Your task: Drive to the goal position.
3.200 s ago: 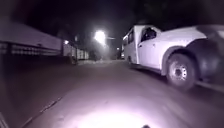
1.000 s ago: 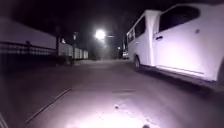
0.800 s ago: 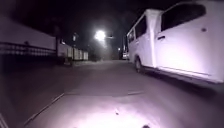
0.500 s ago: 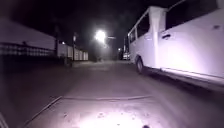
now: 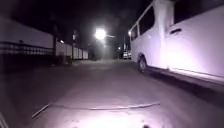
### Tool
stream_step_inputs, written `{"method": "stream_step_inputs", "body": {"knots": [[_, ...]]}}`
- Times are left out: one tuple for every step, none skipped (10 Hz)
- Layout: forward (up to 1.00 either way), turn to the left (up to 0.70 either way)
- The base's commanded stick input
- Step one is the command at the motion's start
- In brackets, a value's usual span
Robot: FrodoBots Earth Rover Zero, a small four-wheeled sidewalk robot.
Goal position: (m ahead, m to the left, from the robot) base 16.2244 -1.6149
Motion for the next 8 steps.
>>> {"method": "stream_step_inputs", "body": {"knots": [[0.7, 0.0], [0.7, 0.0], [0.7, 0.0], [0.7, 0.0], [0.7, 0.0], [0.7, 0.0], [0.7, 0.0], [0.7, 0.0]]}}
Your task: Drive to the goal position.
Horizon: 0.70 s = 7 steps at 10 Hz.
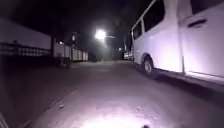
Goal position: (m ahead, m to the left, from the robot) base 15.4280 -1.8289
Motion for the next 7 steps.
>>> {"method": "stream_step_inputs", "body": {"knots": [[0.7, 0.0], [0.7, 0.0], [0.7, 0.0], [0.7, 0.0], [0.7, 0.0], [0.7, 0.0], [0.7, 0.0]]}}
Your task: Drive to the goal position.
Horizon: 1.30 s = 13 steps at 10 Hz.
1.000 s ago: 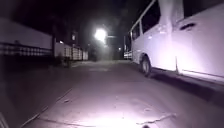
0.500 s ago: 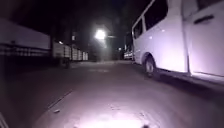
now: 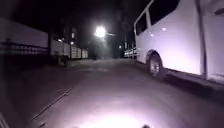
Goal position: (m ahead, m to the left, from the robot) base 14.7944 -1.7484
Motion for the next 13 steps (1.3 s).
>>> {"method": "stream_step_inputs", "body": {"knots": [[0.7, 0.0], [0.7, 0.0], [0.7, 0.26], [0.7, 0.31], [0.7, 0.25], [0.7, 0.0], [0.7, 0.0], [0.7, 0.0], [0.7, 0.0], [0.7, 0.0], [0.7, 0.0], [0.7, 0.0], [0.7, 0.0]]}}
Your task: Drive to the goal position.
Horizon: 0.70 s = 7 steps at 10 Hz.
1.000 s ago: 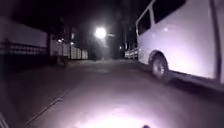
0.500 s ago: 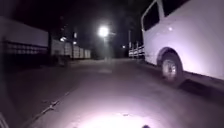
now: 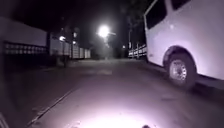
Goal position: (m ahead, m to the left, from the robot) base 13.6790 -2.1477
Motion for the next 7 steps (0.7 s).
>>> {"method": "stream_step_inputs", "body": {"knots": [[0.7, 0.0], [0.7, 0.0], [0.7, 0.0], [0.7, 0.0], [0.7, 0.0], [0.7, 0.0], [0.7, 0.0]]}}
